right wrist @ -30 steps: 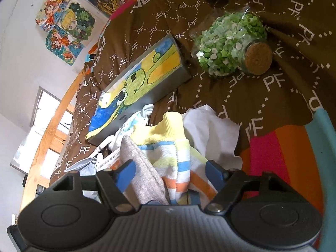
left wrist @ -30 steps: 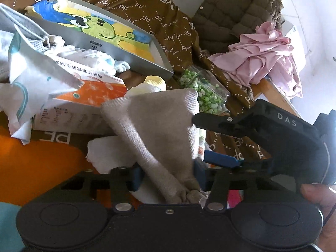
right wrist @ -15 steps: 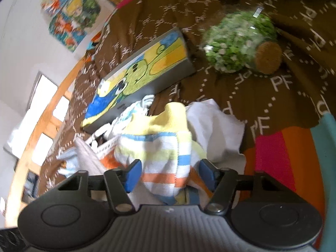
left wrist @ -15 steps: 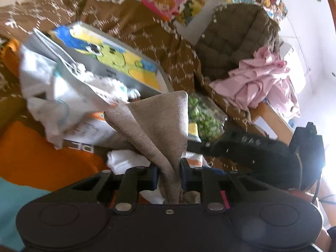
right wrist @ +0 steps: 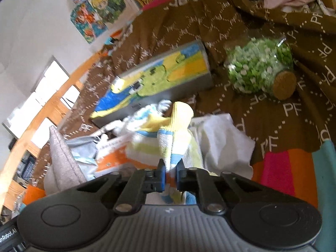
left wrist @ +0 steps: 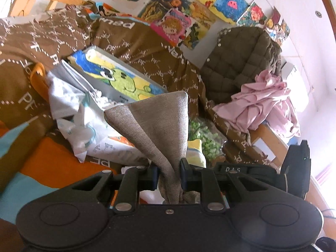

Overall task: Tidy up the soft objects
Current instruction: 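Carry the pouch into the cartoon tray and open the left tool while the right tool drops the towel there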

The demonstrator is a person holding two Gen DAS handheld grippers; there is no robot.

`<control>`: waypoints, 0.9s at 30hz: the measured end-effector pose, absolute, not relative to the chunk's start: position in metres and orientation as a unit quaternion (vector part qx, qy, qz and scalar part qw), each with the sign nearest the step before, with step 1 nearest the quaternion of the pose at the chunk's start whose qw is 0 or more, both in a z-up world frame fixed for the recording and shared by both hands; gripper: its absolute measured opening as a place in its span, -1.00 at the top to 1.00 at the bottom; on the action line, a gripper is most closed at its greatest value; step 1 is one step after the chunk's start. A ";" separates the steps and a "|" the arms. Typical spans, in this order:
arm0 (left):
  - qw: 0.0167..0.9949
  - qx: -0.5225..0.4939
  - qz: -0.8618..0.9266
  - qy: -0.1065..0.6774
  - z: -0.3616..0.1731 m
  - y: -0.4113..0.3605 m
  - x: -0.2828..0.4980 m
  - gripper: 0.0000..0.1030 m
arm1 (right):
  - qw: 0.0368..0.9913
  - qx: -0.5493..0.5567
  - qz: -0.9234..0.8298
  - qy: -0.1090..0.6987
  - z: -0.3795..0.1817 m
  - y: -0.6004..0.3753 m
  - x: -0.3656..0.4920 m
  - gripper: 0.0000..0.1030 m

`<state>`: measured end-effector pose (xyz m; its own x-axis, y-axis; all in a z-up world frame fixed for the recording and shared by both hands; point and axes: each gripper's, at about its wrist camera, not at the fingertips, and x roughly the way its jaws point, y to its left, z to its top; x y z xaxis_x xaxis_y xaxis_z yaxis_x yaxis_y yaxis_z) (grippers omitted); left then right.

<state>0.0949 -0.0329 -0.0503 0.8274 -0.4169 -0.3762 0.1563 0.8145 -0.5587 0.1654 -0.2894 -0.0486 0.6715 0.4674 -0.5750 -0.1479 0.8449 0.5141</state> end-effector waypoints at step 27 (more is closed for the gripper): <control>0.943 -0.219 -0.139 0.210 0.031 -0.011 0.256 0.58 | 0.920 0.276 0.218 0.171 -0.002 -0.288 0.268 0.81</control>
<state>0.2562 -0.0110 0.0308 0.8728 -0.3544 -0.3357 0.1703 0.8655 -0.4710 0.2678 -0.2883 -0.0020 0.8465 0.4954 -0.1949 -0.3065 0.7529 0.5824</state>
